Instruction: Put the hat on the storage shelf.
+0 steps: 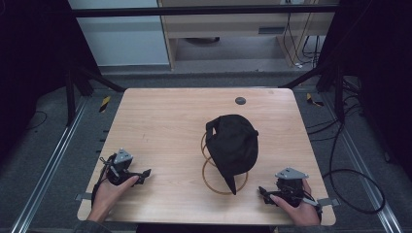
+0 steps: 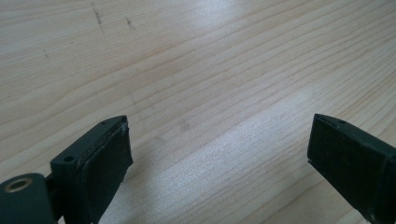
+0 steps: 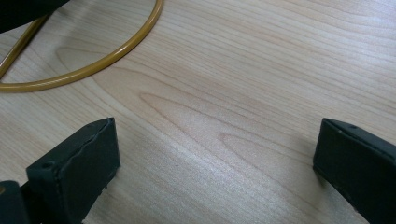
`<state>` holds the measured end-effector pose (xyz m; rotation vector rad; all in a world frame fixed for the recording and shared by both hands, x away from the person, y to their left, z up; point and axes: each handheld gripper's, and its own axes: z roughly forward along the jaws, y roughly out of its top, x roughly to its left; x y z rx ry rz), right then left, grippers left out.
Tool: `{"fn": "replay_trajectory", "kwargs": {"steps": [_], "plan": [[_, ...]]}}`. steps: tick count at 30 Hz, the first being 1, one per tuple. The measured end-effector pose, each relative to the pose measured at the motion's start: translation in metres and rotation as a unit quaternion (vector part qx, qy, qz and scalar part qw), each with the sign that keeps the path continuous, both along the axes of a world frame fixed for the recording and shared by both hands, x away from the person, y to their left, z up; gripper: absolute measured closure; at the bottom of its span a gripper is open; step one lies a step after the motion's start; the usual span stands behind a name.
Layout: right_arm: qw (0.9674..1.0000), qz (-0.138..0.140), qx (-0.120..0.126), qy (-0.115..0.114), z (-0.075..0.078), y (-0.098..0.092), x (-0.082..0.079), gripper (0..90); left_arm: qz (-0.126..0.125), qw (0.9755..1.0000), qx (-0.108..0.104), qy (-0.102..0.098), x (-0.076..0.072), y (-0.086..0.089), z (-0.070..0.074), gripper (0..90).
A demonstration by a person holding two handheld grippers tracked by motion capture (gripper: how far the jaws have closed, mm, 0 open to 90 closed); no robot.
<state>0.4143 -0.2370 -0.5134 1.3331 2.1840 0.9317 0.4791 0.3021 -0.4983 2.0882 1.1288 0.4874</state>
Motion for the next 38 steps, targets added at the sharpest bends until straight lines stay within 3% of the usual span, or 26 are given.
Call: {"fn": "replay_trajectory", "kwargs": {"steps": [3,5,38], "plan": [[1.0,0.0,0.0,0.0,0.0,0.0,0.0,0.6,0.005,1.0,0.002,0.006,0.001,0.0017,-0.007,5.3],[1.0,0.0,0.0,0.0,0.0,0.0,0.0,0.6,0.006,1.0,0.006,0.0,0.0006,0.0026,-0.0092,4.6],[1.0,0.0,0.0,0.001,0.0,0.001,-0.0019,0.5,0.043,0.9989,0.016,0.005,0.0056,0.0026,-0.01,0.0]]}}
